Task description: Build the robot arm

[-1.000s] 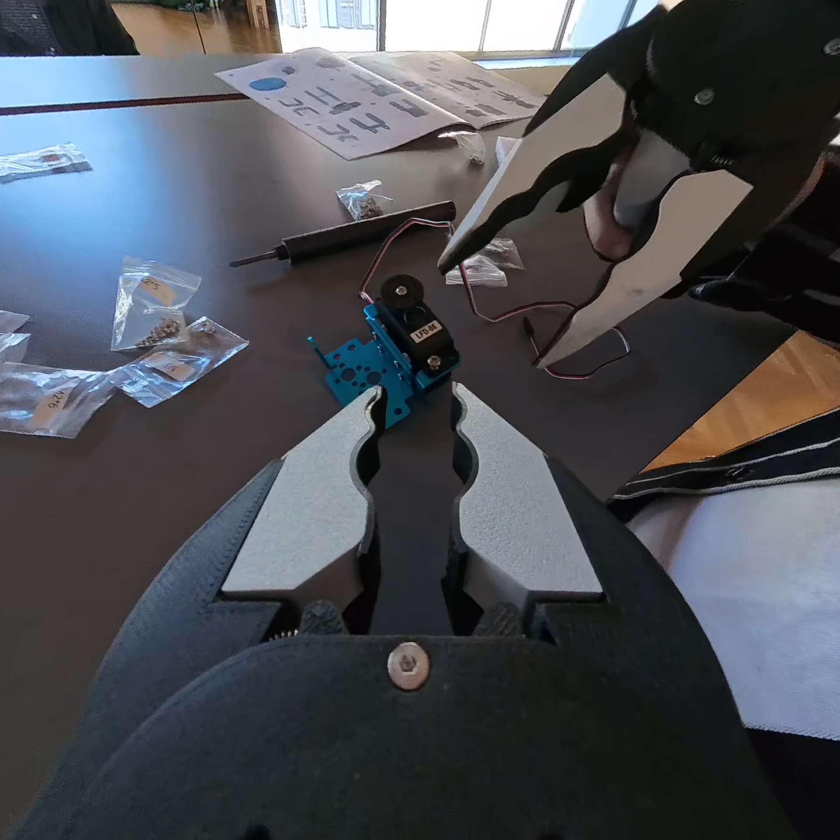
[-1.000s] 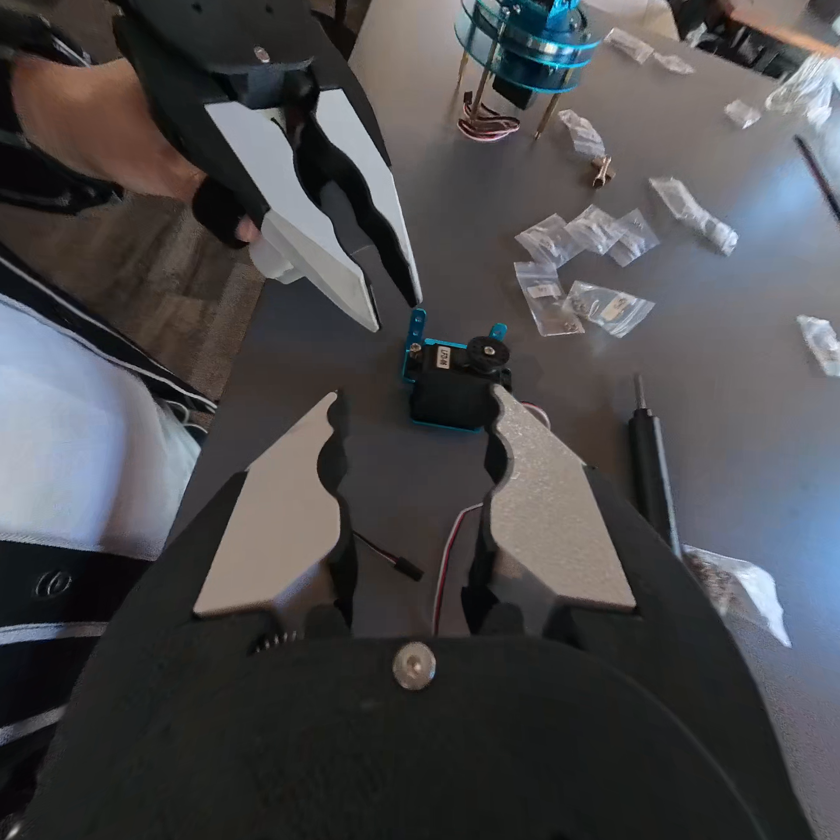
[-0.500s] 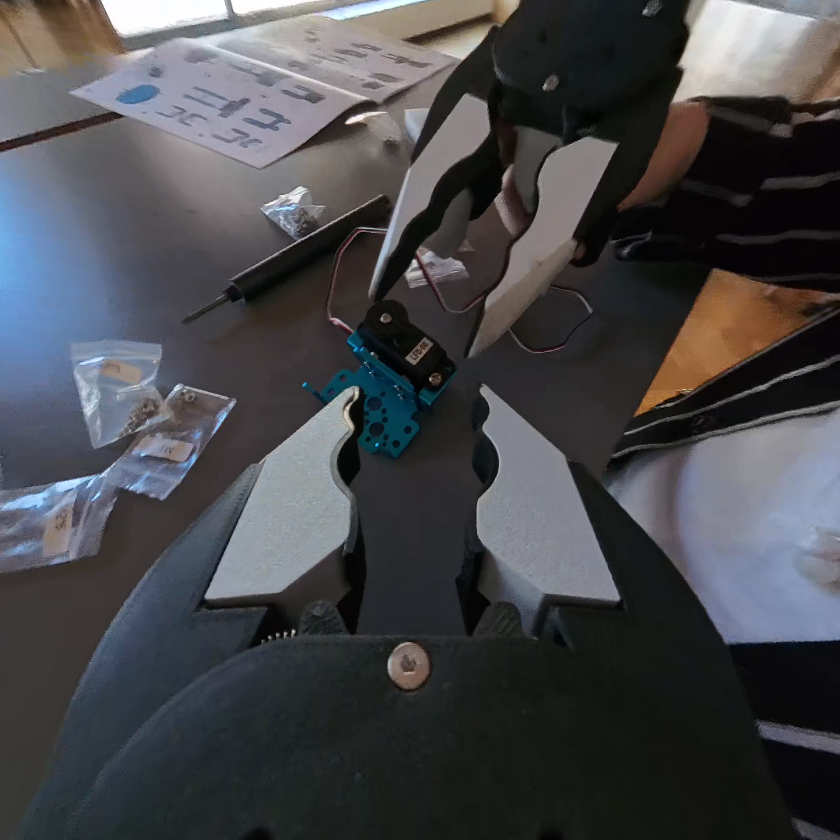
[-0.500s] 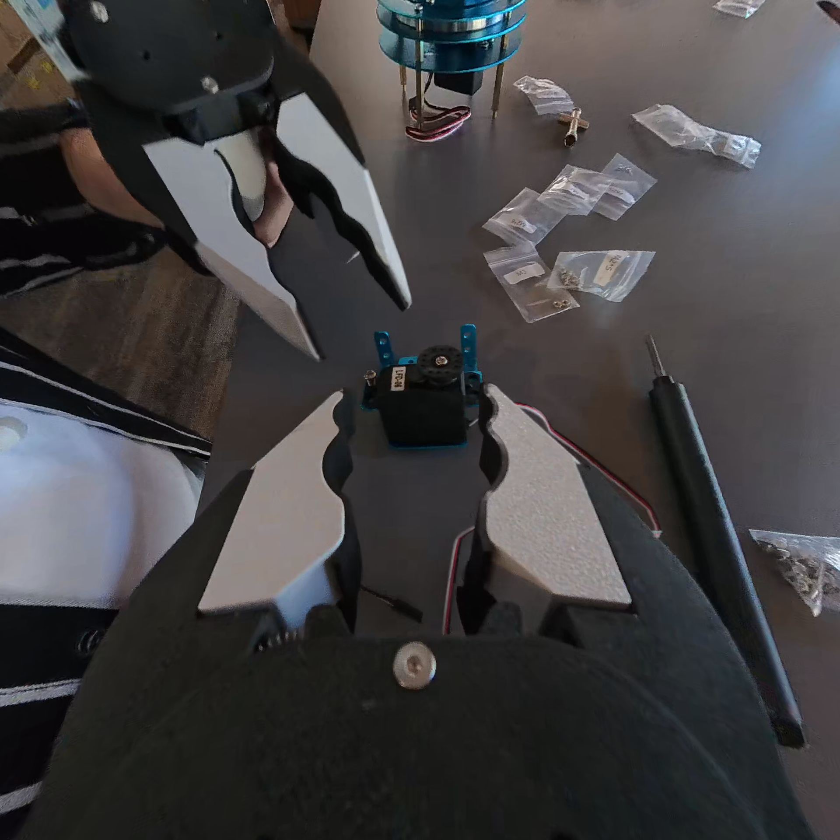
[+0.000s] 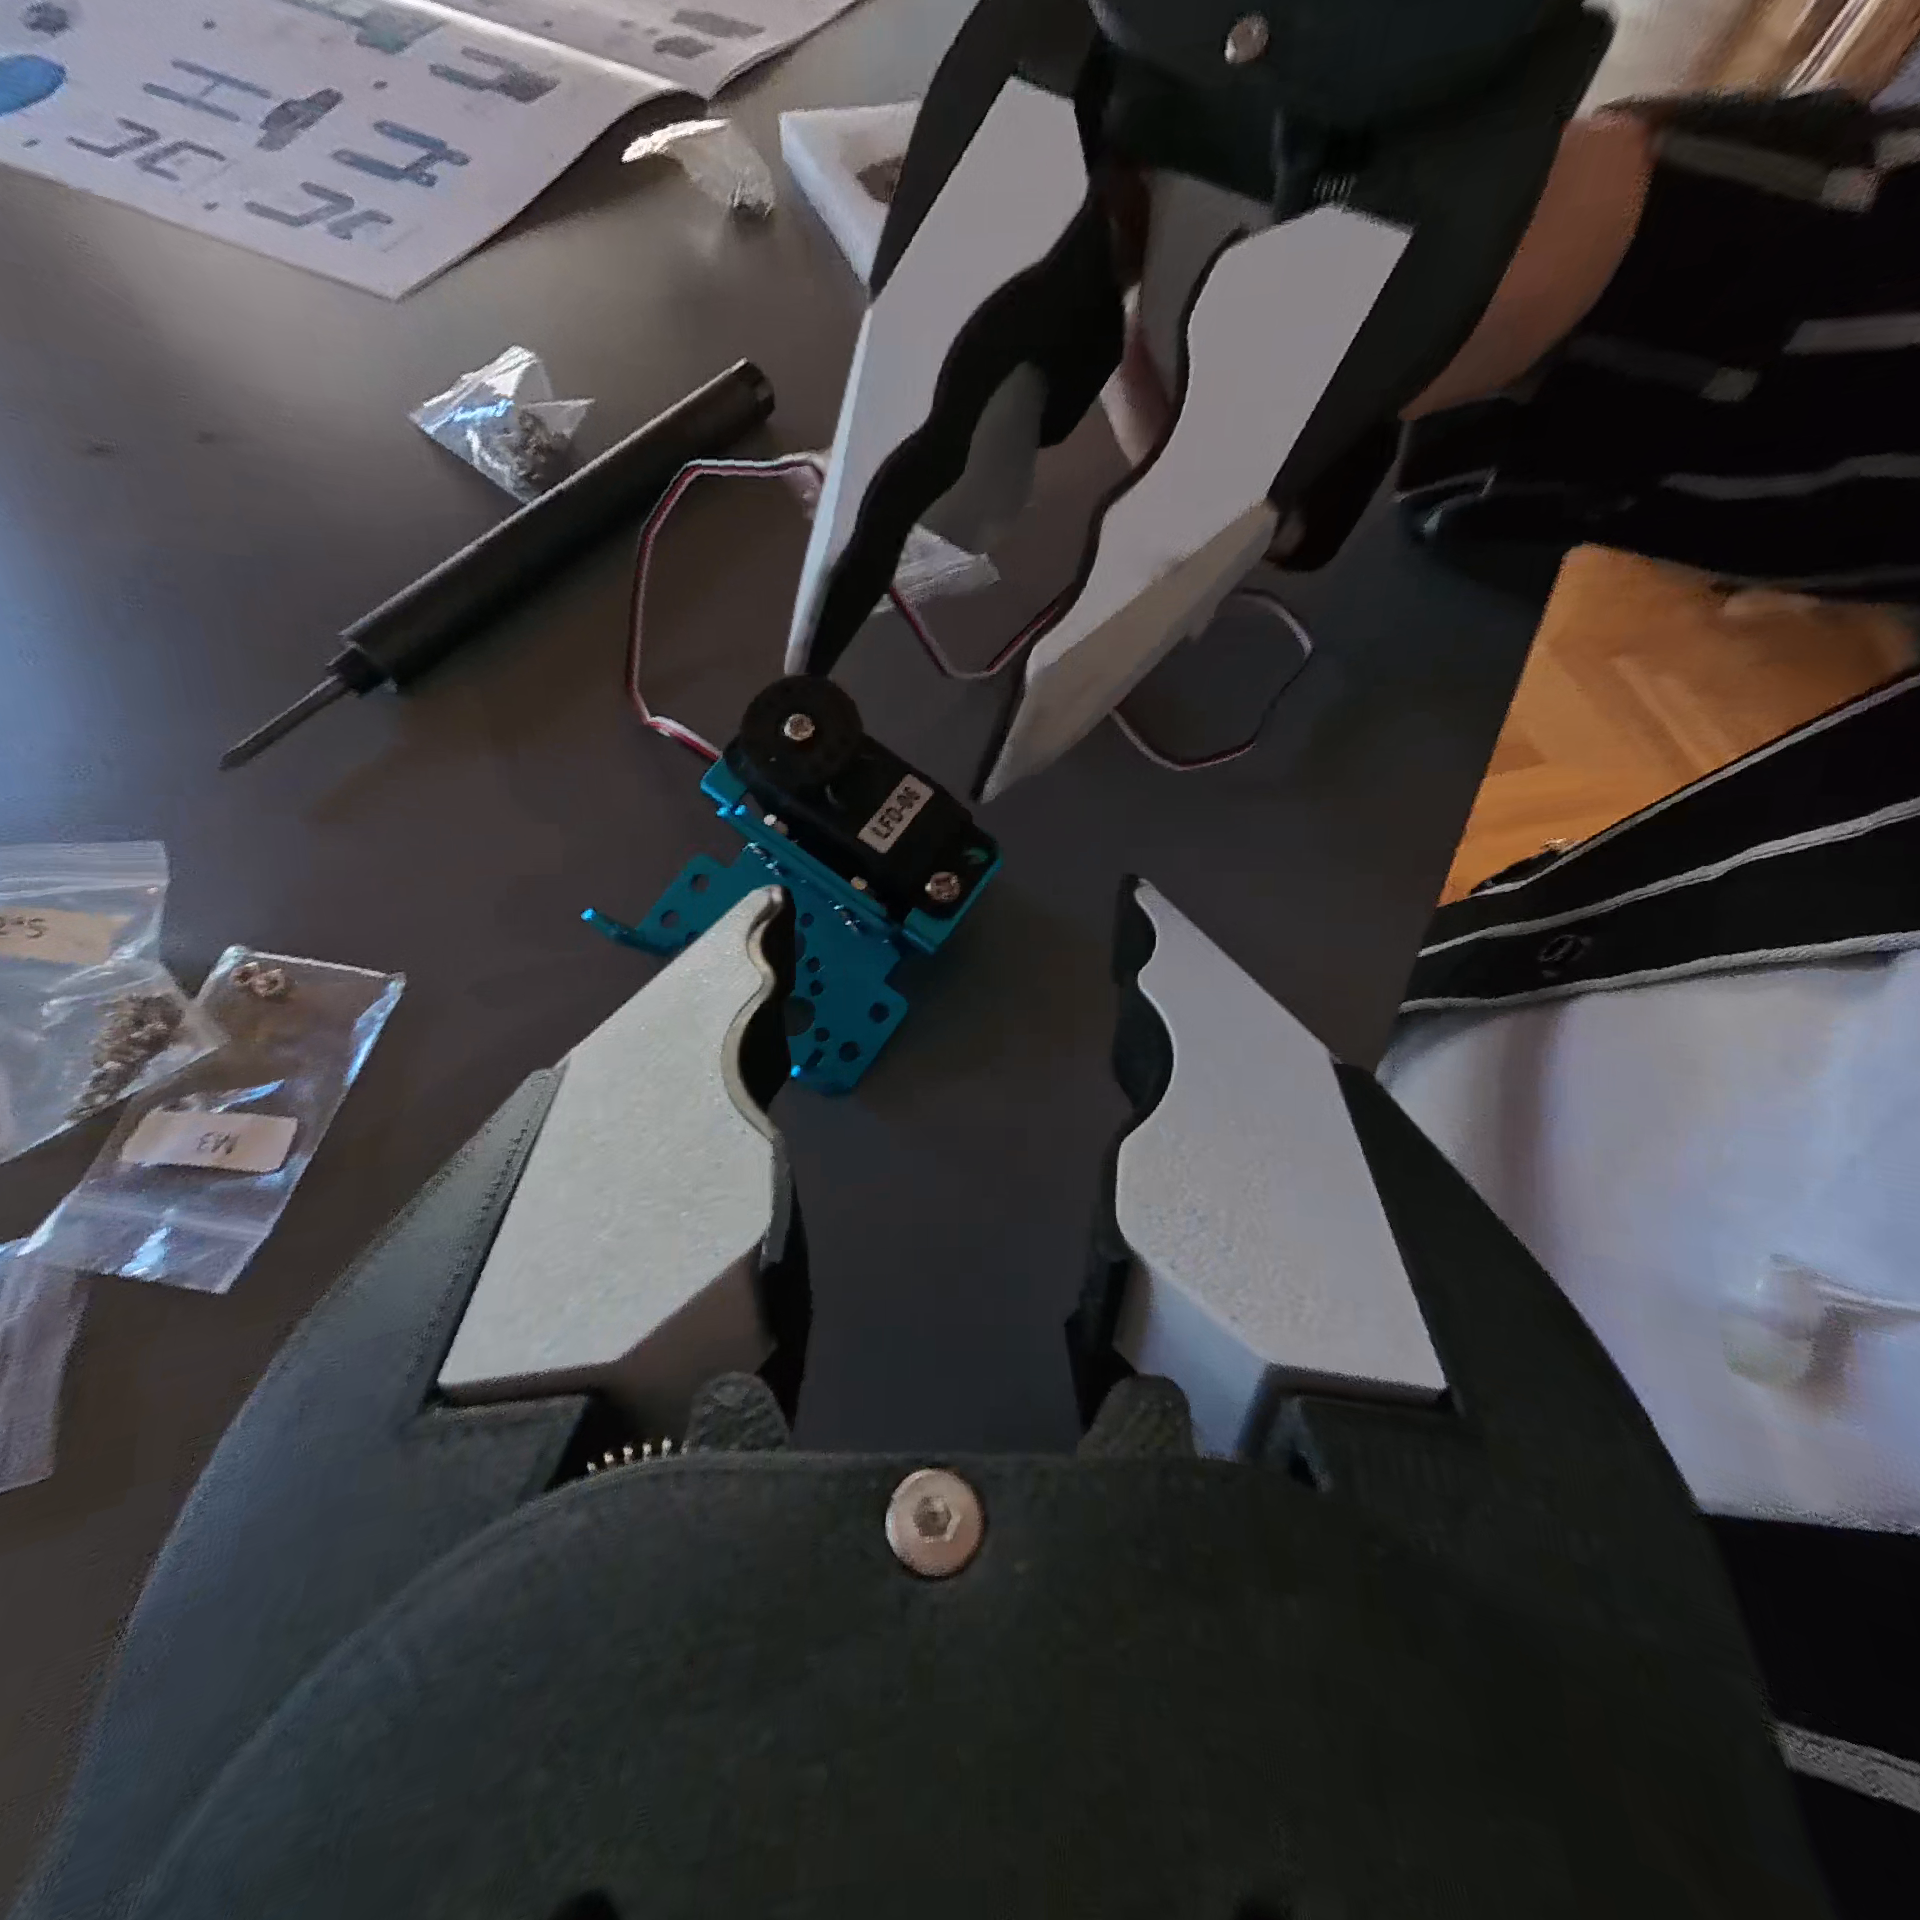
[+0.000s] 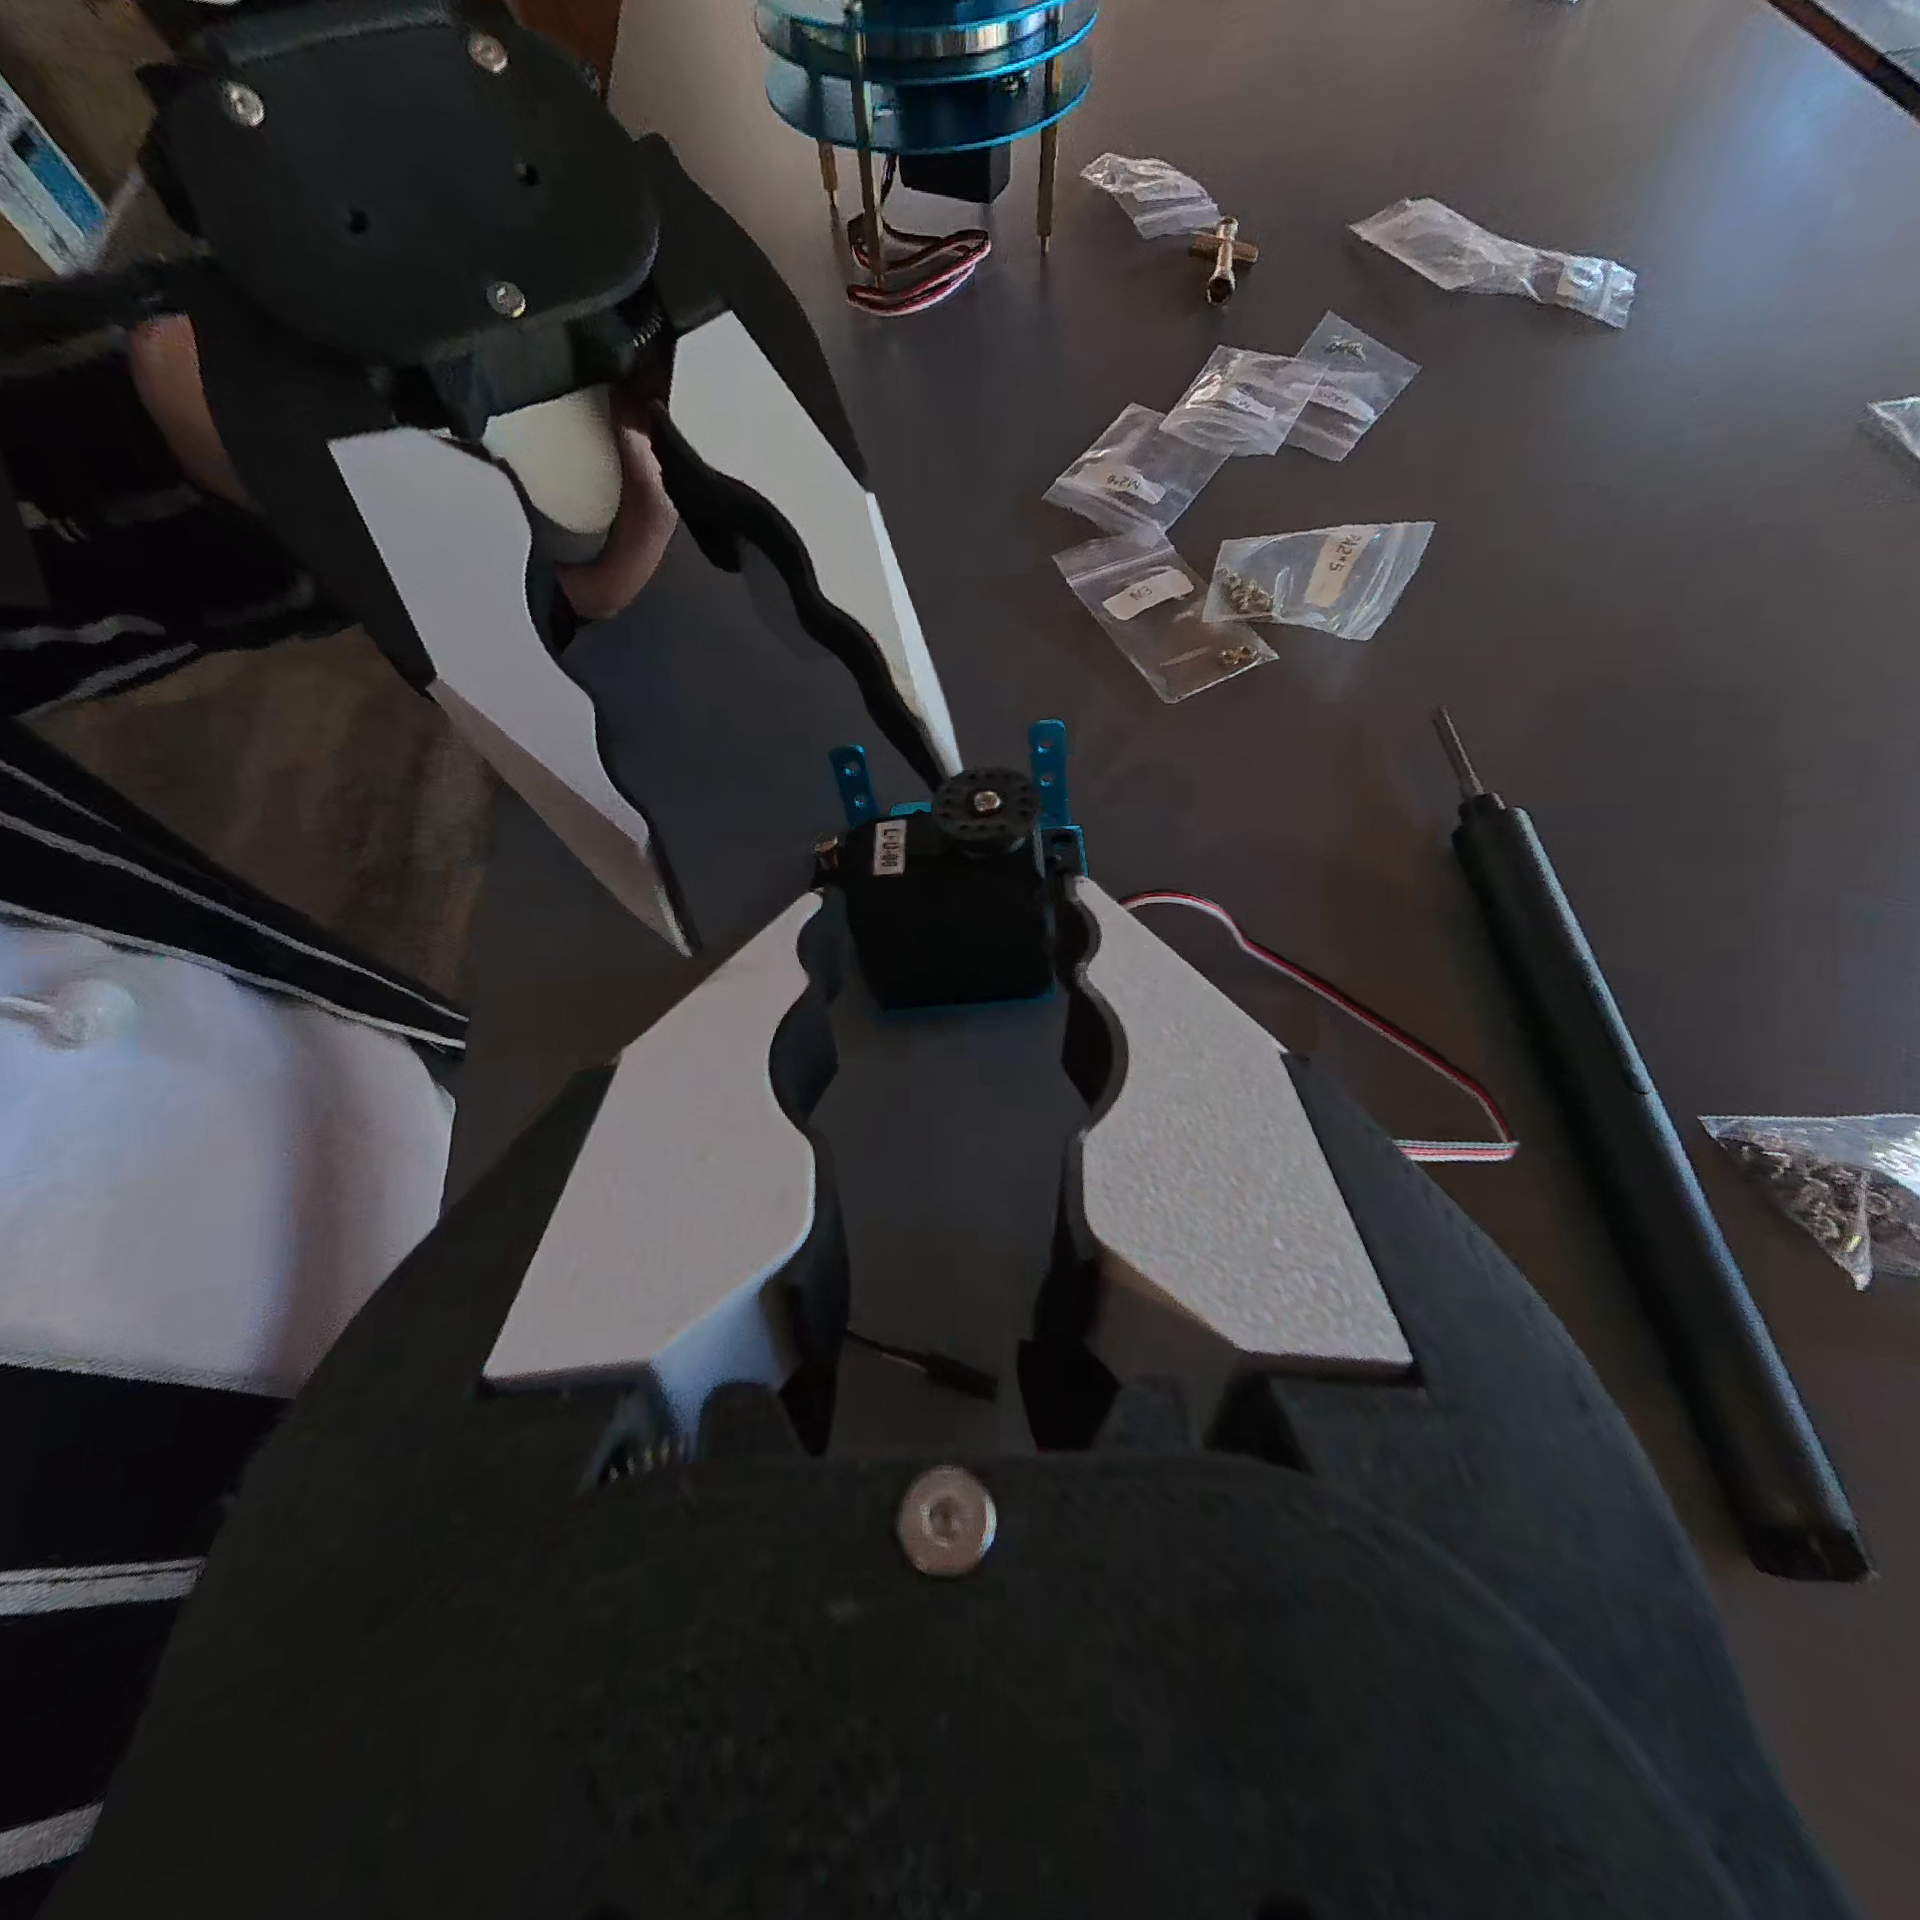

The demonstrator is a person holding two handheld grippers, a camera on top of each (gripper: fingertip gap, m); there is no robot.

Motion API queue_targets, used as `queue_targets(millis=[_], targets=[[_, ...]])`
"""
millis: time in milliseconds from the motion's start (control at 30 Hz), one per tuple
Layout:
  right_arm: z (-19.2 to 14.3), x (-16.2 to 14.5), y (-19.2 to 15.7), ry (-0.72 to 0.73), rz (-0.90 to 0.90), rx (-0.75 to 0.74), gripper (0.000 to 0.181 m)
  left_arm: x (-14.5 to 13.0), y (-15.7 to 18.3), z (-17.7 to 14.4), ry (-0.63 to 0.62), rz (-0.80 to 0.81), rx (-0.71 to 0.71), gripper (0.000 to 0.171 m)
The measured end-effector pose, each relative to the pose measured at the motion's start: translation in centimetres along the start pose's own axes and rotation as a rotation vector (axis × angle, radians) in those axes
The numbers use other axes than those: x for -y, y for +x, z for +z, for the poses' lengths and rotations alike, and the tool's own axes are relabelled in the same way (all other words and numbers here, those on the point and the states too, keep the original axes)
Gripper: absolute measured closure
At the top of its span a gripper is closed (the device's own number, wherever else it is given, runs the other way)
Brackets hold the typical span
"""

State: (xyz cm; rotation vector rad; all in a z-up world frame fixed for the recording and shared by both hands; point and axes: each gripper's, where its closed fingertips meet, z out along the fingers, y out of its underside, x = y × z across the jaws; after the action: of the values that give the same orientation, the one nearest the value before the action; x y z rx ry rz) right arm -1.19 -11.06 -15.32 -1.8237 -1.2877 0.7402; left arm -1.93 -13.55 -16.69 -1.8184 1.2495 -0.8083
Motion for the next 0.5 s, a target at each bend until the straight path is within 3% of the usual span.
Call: queue_targets(millis=[500], targets=[[0.36,-0.47,0.07,-0.071,-0.092,-0.073,0.147,0.05,0.38,0.34,0.020,0.005,-0.022,0.113]])
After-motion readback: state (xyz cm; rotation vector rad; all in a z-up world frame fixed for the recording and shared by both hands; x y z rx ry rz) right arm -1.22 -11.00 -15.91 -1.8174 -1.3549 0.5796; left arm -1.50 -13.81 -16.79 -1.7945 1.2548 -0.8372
